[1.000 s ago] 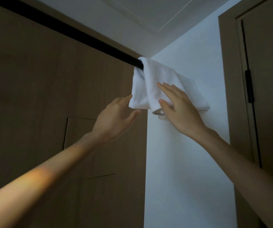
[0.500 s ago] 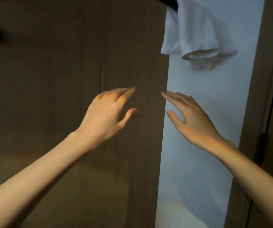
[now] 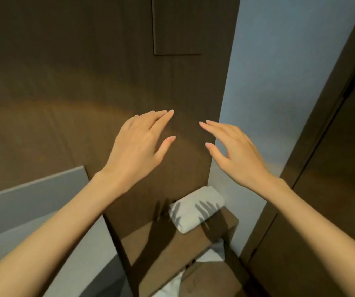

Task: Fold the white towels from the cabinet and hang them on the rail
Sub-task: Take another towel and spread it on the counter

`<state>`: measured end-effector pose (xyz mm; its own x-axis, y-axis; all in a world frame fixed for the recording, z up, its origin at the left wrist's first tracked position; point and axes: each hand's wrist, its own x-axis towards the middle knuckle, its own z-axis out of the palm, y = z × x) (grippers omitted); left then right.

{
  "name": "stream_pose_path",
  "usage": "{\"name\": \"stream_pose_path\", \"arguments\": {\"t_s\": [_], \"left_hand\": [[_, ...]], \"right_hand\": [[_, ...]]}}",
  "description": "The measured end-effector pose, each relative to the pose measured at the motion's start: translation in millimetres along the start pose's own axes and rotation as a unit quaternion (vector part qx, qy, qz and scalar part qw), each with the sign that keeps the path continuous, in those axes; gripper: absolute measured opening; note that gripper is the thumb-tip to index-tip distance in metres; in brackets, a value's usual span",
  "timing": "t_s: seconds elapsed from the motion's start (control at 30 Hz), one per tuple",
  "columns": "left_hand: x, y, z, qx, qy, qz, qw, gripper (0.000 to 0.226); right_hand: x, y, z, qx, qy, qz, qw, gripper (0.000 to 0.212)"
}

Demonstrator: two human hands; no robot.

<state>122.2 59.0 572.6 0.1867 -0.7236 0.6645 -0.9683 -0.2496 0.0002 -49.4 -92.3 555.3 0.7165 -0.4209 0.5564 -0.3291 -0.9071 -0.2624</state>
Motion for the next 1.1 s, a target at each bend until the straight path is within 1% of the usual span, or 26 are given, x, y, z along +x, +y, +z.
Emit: {"name": "stream_pose_path", "arguments": {"t_s": [0.23, 0.4, 0.5, 0.57, 0.67, 0.83, 1.0, 1.1], "left_hand": [[-85, 21, 58, -0.080, -0.079, -0.059, 0.992, 0.054], [-147, 48, 124, -0.110, -0.143, -0.089, 0.980, 0.053], [-189, 63, 175, -0.117, -0.178, -0.097, 0.972, 0.052], [-223, 69, 213, -0.114, -0.206, -0.112, 0.965, 0.052], [-287, 68, 275, -0.102, -0.230, -0.141, 0.958, 0.053], [-411, 50, 390, -0.069, -0.258, -0.165, 0.949, 0.051], [-513, 19, 498, -0.020, -0.252, -0.180, 0.951, 0.052], [-561, -1, 546, 0.000, -0.239, -0.191, 0.952, 0.052]], "right_hand": [[-80, 10, 65, 0.029, -0.073, 0.046, 0.996, 0.042], [-144, 42, 127, 0.058, -0.141, 0.092, 0.984, 0.040], [-184, 65, 177, 0.056, -0.174, 0.111, 0.977, 0.041], [-218, 81, 217, 0.063, -0.176, 0.121, 0.975, 0.039], [-278, 105, 286, 0.071, -0.172, 0.108, 0.977, 0.035], [-369, 139, 419, 0.079, -0.246, 0.125, 0.958, 0.036], [-438, 164, 552, 0.109, -0.271, 0.141, 0.946, 0.035], [-464, 178, 634, 0.111, -0.311, 0.146, 0.933, 0.036]]}}
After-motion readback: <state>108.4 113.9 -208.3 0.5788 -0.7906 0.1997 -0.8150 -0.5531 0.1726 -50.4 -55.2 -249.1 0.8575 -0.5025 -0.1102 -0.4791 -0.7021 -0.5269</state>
